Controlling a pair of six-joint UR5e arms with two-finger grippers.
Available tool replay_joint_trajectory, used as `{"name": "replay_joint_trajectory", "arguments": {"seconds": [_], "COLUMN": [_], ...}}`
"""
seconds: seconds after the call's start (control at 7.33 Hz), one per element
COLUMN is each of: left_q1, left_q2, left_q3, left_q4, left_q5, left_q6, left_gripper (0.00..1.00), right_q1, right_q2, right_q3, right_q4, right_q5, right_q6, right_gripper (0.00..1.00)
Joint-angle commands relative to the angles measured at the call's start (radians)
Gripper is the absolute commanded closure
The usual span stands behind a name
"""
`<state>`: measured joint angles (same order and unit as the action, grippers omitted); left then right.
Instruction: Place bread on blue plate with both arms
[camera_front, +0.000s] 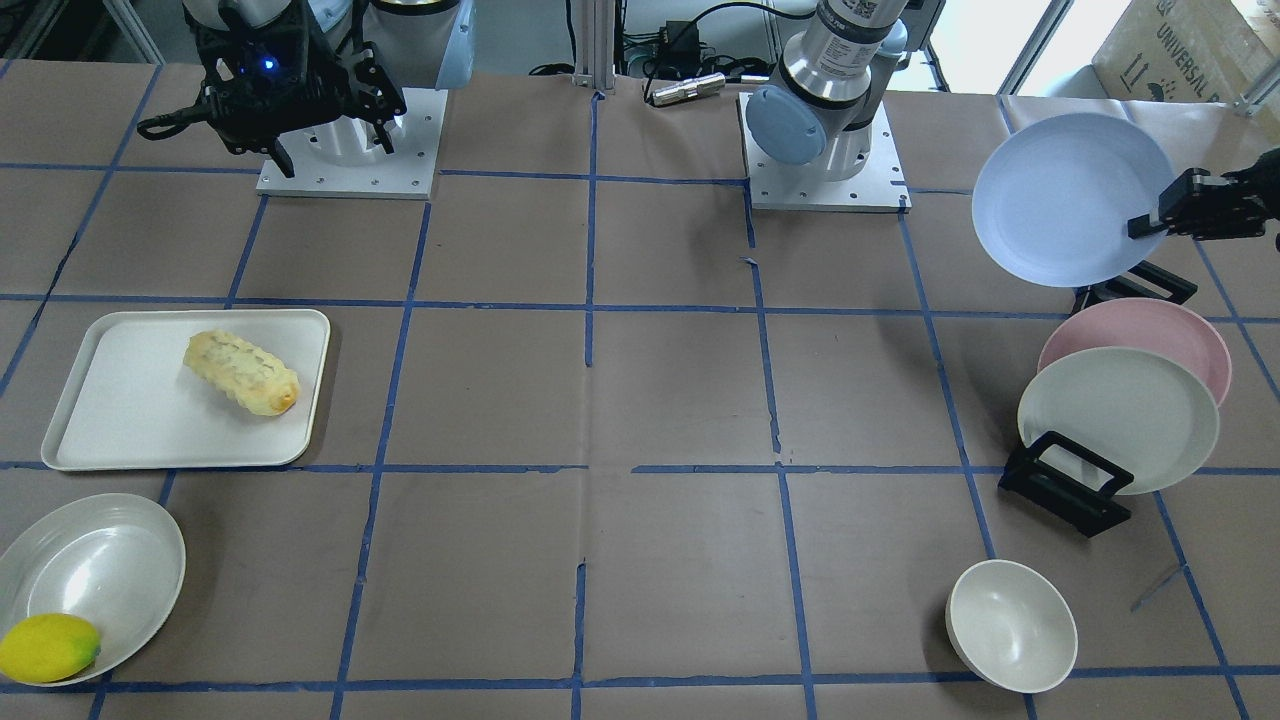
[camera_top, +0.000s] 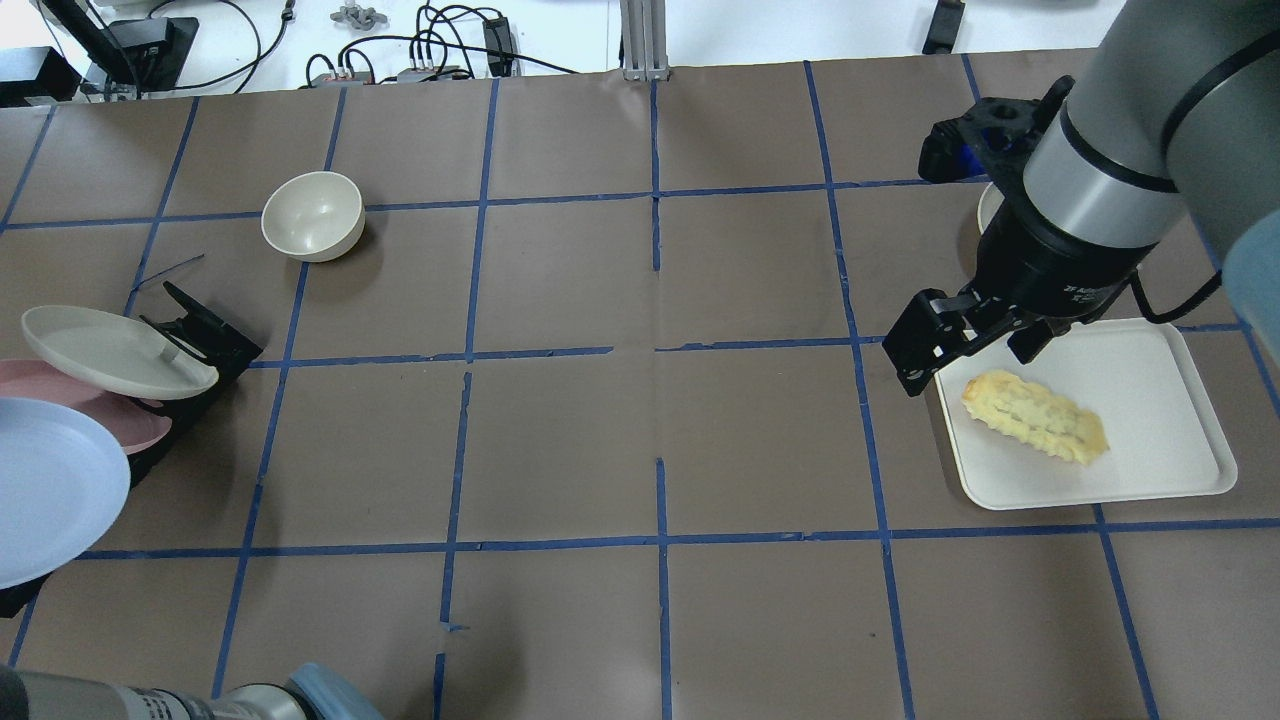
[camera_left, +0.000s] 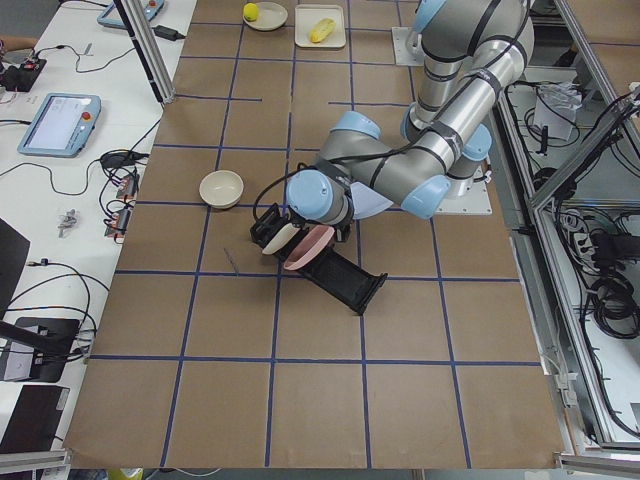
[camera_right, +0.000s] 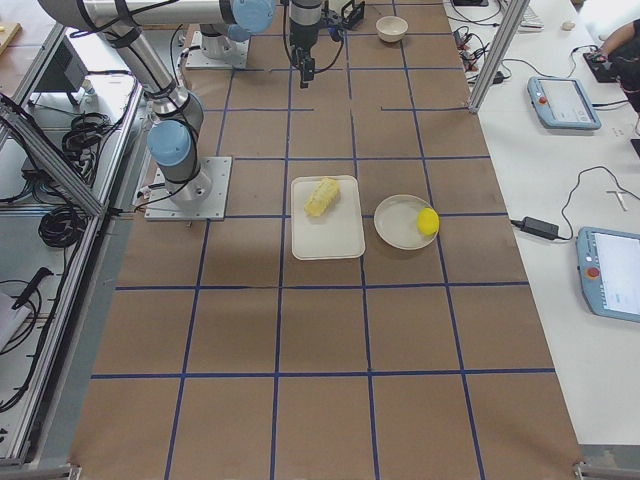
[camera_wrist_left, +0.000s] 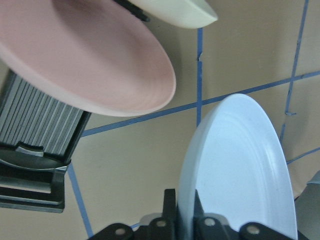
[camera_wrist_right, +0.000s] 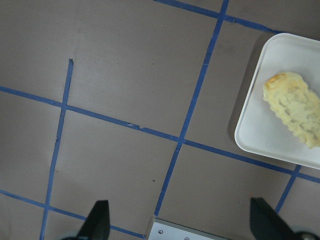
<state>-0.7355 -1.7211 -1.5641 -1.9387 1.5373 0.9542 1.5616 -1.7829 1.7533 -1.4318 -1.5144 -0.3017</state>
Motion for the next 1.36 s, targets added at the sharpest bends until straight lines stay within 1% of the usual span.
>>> {"name": "replay_joint_trajectory", "arguments": {"seconds": [0.0,0.14,0.27,0.41,0.55,0.68,0.82,0.95,1.09,1.23], "left_q1": [-0.179,-0.27,-0.344,-0.437,-0.522,-0.583,-0.629,-0.691,-0.758,-0.791], "left_q2": [0.043,0.029,0.018,0.012,0.012,0.017,0.014,0.011,0.005,-0.027], "left_q3": [-0.043,-0.045,-0.053,-0.072,-0.121,-0.181,-0.21,-0.218,-0.223,-0.234], "left_q4": [0.006,0.009,0.051,0.125,0.236,0.324,0.39,0.455,0.507,0.561], "left_q5": [-0.086,-0.158,-0.236,-0.259,-0.261,-0.267,-0.281,-0.339,-0.347,-0.35], "left_q6": [-0.169,-0.246,-0.315,-0.445,-0.553,-0.663,-0.781,-0.863,-0.918,-0.952], "left_gripper": [0.85,0.85,0.85,0.85,0.85,0.85,0.85,0.85,0.85,0.85], "right_q1": [-0.002,-0.005,-0.011,-0.061,-0.148,-0.223,-0.271,-0.284,-0.285,-0.293], "right_q2": [0.0,0.0,0.002,-0.003,-0.006,-0.006,0.002,0.032,0.077,0.097], "right_q3": [0.0,0.0,0.009,0.047,0.084,0.094,0.097,0.127,0.15,0.17], "right_q4": [-0.002,-0.019,-0.042,-0.067,-0.1,-0.108,-0.122,-0.181,-0.273,-0.295], "right_q5": [0.0,-0.001,-0.003,-0.004,-0.009,-0.004,-0.001,-0.012,-0.016,-0.015], "right_q6": [-0.002,-0.022,-0.112,-0.172,-0.292,-0.382,-0.469,-0.638,-0.769,-0.822], "right_gripper": [0.0,0.0,0.0,0.0,0.0,0.0,0.0,0.0,0.0,0.0]}}
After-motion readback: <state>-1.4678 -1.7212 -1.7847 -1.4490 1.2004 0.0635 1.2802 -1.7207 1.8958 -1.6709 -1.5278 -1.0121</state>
